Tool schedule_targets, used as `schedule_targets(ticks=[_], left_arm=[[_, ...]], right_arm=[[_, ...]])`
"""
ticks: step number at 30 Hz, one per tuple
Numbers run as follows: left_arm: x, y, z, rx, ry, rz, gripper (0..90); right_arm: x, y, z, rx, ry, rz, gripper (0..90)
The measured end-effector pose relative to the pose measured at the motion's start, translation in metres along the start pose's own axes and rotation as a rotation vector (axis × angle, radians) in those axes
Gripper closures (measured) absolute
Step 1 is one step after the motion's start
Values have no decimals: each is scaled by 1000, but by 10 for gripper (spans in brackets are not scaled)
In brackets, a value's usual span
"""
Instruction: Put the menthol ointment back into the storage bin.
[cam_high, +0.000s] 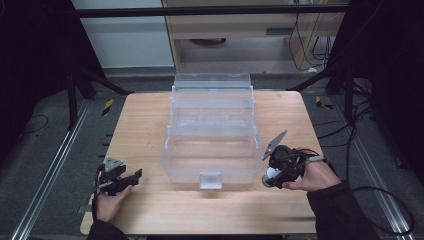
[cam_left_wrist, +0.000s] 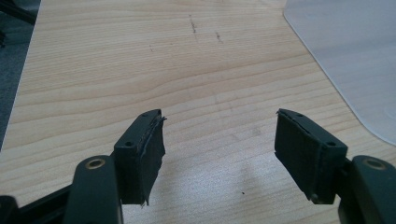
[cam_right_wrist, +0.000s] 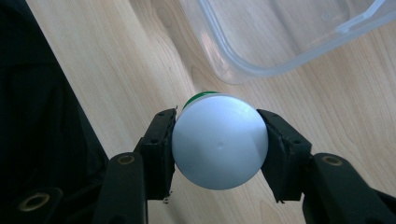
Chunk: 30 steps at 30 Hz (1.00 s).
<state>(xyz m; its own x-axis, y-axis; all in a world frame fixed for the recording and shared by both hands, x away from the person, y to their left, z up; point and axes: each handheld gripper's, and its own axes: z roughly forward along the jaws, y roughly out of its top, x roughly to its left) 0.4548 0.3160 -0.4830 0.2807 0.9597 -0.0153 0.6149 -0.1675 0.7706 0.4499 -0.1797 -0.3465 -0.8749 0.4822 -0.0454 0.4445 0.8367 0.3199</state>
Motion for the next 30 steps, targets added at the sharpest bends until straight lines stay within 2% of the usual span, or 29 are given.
schedule_targets(ticks=[3,15,16,24,30], left_arm=[[0,0,0,3,-1,2,327],[0,0,0,1,0,1,327],[0,0,0,2,-1,1,327],[0,0,0,0,-1,0,327],[0,0,1,1,-1,0,327]], right_arm=[[-1,4,-5,3,-1,-12,502],[-10,19,-17,-1,6,3,502],[-12,20,-17,-8,6,-5,501],[-24,29,-18,-39,-1,20,502],[-29,34,-15,-37,-1,31,501]])
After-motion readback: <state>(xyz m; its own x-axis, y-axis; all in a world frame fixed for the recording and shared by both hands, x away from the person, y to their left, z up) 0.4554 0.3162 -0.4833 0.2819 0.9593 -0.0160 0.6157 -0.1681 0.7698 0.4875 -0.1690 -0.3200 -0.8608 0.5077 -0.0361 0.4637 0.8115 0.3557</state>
